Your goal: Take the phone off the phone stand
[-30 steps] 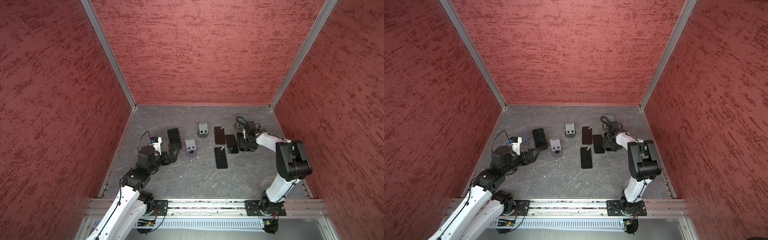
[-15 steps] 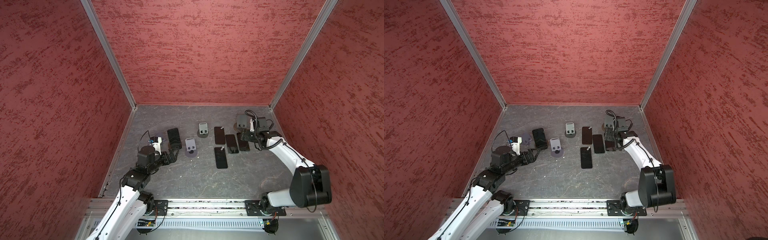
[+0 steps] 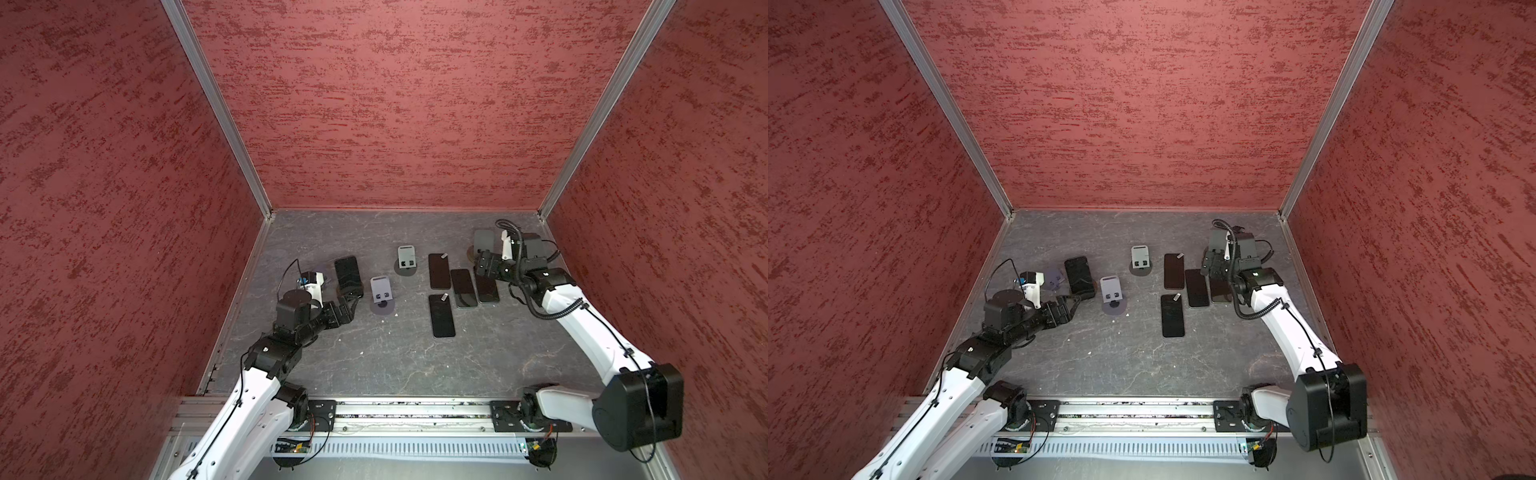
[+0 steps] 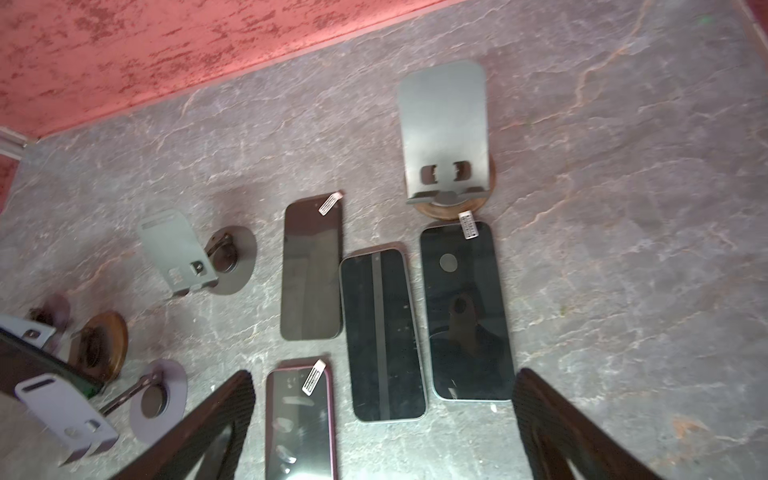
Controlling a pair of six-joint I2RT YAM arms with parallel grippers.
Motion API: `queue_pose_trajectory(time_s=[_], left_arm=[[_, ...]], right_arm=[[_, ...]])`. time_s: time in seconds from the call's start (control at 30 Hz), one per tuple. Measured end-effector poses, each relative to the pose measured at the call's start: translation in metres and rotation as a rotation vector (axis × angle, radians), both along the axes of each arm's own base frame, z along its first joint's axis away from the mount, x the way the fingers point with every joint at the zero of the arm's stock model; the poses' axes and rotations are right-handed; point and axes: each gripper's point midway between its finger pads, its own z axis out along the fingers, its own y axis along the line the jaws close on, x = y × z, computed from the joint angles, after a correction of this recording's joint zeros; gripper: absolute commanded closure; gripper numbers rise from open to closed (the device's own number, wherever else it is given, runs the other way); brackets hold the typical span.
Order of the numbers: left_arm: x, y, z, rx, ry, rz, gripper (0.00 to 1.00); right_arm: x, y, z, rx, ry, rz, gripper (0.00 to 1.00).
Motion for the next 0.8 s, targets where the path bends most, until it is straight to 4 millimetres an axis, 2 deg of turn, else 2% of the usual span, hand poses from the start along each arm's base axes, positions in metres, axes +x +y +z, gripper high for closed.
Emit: queue_pose_trajectory(time_s=[0.4, 0.57, 0.67, 0.8], left_arm=[[-0.002, -0.001, 0.004, 0.056, -0.008, 0.018, 0.01], [0.001, 0.006, 0.003, 0.094, 0.005, 0.058, 0.0], [0.003, 0.01, -0.001, 0.117, 0.026, 0.084, 0.0], [0.008, 0.015, -0.002, 0.145, 0.052, 0.127, 0.0]], right_arm=[[-0.006, 0.085, -0.01, -0.007, 0.039, 0.212, 0.01], [-0.01, 0.124, -0.017, -0.023, 0.054, 0.299, 0.01], [-0.01, 0.141, -0.025, -0.036, 0.064, 0.333, 0.01], [-0.013, 0.153, -0.042, -0.065, 0.095, 0.356, 0.01]])
